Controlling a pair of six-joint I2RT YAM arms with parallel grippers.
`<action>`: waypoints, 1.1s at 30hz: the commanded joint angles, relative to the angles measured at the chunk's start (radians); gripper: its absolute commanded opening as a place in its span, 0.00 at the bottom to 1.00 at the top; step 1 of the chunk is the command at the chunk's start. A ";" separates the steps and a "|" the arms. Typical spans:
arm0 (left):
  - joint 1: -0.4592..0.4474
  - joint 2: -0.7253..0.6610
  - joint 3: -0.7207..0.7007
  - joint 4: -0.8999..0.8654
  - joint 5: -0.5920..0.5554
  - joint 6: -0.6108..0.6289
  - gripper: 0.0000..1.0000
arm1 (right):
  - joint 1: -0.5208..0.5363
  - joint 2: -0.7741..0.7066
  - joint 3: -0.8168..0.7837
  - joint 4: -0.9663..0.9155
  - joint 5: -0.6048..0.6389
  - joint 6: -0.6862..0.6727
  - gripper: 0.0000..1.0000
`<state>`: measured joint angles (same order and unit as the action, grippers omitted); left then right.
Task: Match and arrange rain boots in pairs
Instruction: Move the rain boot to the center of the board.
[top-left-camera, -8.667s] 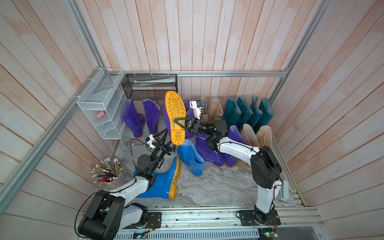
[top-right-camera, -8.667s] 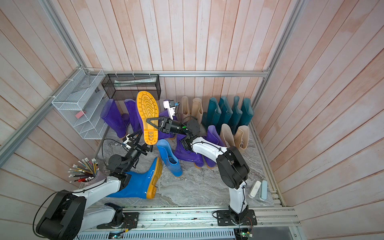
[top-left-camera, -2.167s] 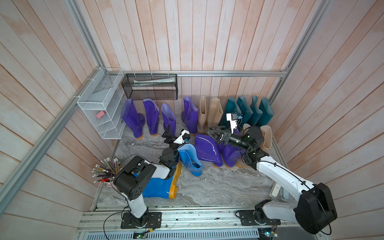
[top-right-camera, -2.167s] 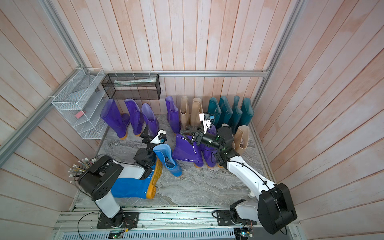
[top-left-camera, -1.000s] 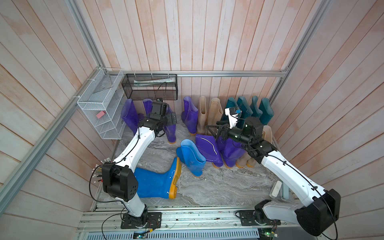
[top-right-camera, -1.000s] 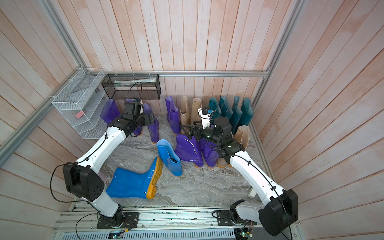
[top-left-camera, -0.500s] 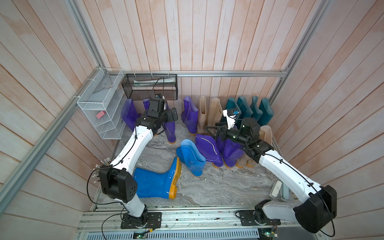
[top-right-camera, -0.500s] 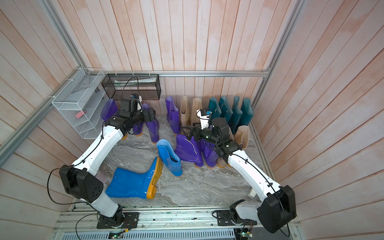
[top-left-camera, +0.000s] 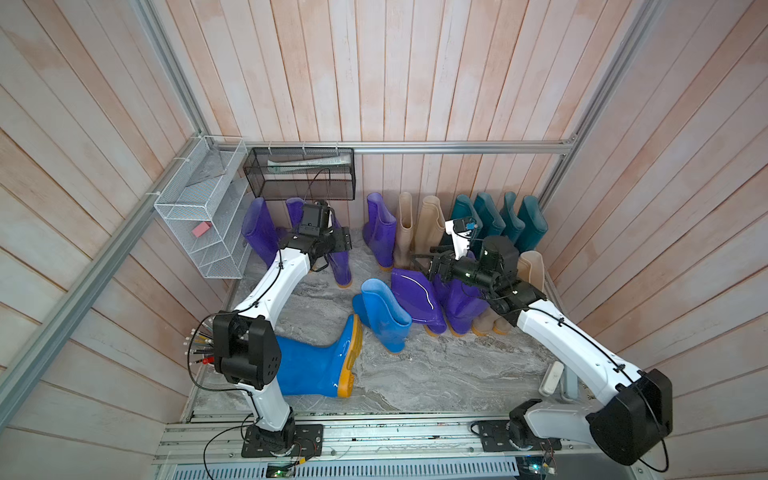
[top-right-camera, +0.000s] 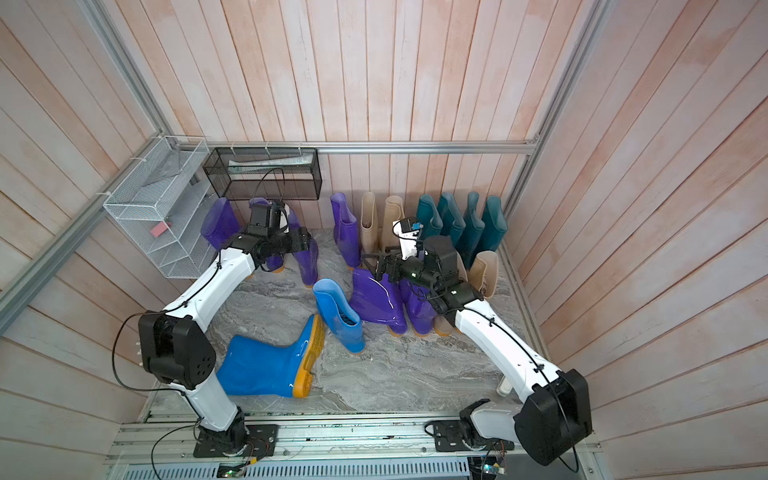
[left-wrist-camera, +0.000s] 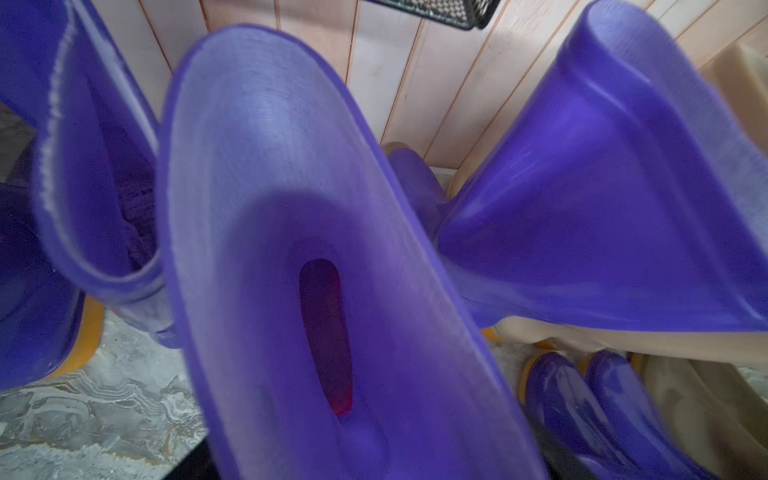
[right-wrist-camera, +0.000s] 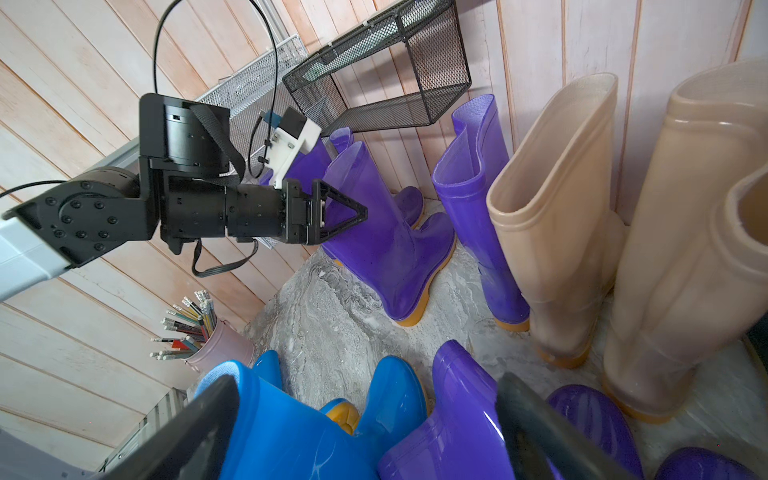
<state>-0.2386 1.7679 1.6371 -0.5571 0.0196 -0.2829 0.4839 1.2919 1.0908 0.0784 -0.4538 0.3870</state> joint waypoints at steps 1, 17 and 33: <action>0.002 0.000 0.011 0.026 -0.049 0.079 0.54 | 0.002 -0.011 -0.018 0.015 -0.009 -0.023 0.98; -0.001 0.188 0.136 0.220 -0.208 0.377 0.00 | 0.002 0.040 -0.012 0.023 -0.023 -0.012 0.98; -0.006 -0.086 0.063 0.156 -0.017 0.228 1.00 | 0.132 0.427 0.518 -0.288 0.491 -0.229 0.98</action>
<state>-0.2413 1.8290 1.7267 -0.3958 -0.0731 0.0166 0.5896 1.6482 1.5005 -0.0940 -0.1425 0.2314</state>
